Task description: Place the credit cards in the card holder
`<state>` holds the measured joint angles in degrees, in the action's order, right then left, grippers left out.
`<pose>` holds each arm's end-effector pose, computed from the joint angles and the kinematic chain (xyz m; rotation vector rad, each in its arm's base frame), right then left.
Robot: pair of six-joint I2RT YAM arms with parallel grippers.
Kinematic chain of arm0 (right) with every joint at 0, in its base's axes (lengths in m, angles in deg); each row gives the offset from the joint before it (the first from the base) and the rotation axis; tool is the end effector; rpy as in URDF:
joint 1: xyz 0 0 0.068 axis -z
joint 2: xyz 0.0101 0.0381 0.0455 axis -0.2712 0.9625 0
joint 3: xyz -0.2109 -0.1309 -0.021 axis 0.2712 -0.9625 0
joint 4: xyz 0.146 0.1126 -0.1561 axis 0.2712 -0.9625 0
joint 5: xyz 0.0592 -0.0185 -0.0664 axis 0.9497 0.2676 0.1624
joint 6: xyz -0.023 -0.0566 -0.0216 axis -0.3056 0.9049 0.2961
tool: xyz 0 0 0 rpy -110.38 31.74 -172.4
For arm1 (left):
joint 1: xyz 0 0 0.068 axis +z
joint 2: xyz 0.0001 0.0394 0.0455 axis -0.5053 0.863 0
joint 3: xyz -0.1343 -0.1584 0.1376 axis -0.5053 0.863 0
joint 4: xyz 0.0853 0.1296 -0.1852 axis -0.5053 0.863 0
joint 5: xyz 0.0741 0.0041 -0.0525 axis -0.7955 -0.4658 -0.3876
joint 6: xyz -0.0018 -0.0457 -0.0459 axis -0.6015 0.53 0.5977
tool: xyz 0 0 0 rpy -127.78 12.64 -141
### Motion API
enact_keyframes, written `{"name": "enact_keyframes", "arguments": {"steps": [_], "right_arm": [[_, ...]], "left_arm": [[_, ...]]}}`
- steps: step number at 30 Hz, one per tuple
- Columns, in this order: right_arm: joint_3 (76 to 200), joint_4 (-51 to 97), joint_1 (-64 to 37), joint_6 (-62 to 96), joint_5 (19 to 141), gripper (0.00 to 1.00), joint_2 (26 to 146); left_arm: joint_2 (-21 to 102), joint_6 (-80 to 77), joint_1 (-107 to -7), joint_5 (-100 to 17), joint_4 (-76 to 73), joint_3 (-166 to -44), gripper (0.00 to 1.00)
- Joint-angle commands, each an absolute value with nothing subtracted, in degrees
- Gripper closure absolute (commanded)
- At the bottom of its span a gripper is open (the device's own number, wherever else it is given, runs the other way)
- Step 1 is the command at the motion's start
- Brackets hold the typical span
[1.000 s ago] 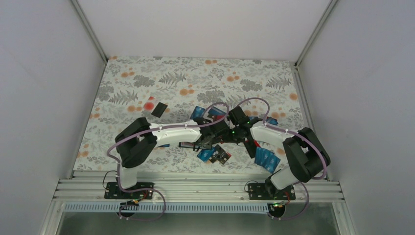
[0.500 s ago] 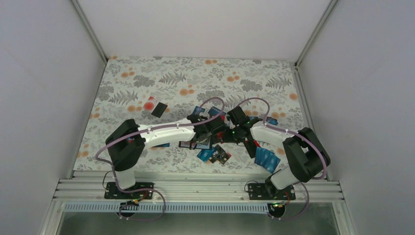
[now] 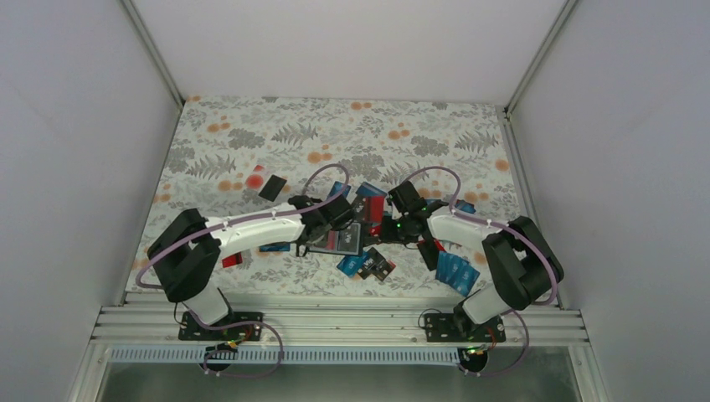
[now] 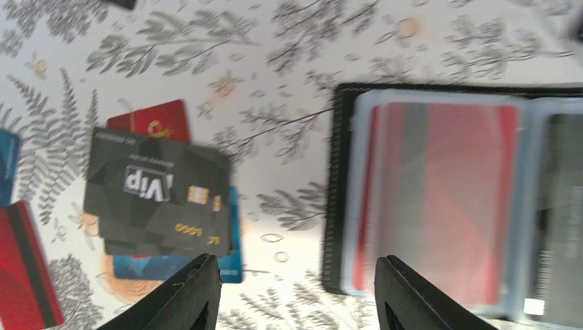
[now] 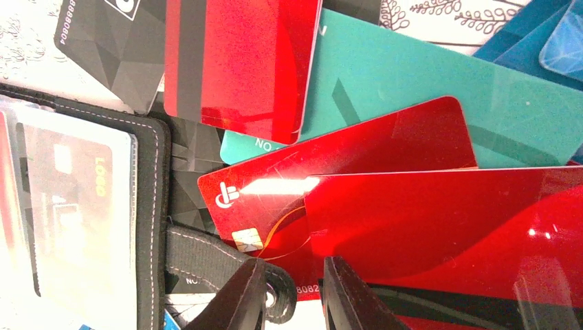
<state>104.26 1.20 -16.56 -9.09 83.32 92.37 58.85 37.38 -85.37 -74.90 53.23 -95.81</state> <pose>0.2110 0.1447 0.1209 -0.0430 2.8640 0.5332 0.1739 -0.2109 0.1691 0.0732 2.7107 0.2458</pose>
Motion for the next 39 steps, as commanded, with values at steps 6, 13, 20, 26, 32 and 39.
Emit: {"name": "enact_keyframes", "arguments": {"steps": [6,13,20,26,32,39], "right_arm": [[105.4,0.5,-16.3,-8.4,82.8,0.76,94.3],[105.3,1.1,-16.2,-8.5,83.0,0.76,95.4],[104.2,1.3,-16.2,-8.4,83.0,0.77,95.0],[104.1,1.3,-16.1,-8.3,83.0,0.77,94.8],[104.0,1.3,-16.1,-8.3,83.0,0.77,94.6],[103.7,1.3,-15.9,-8.2,83.0,0.78,94.3]], "left_arm": [[50.5,28.5,-86.9,-69.6,39.9,-93.1,0.45],[62.7,28.0,-90.2,-64.6,38.1,-100.0,0.39],[69.3,29.0,-91.5,-62.4,35.7,-102.2,0.38],[71.3,29.4,-91.5,-61.0,33.9,-101.0,0.33],[72.7,29.5,-91.5,-61.0,34.2,-100.1,0.31],[73.2,33.1,-91.8,-65.5,38.3,-98.2,0.31]]}}
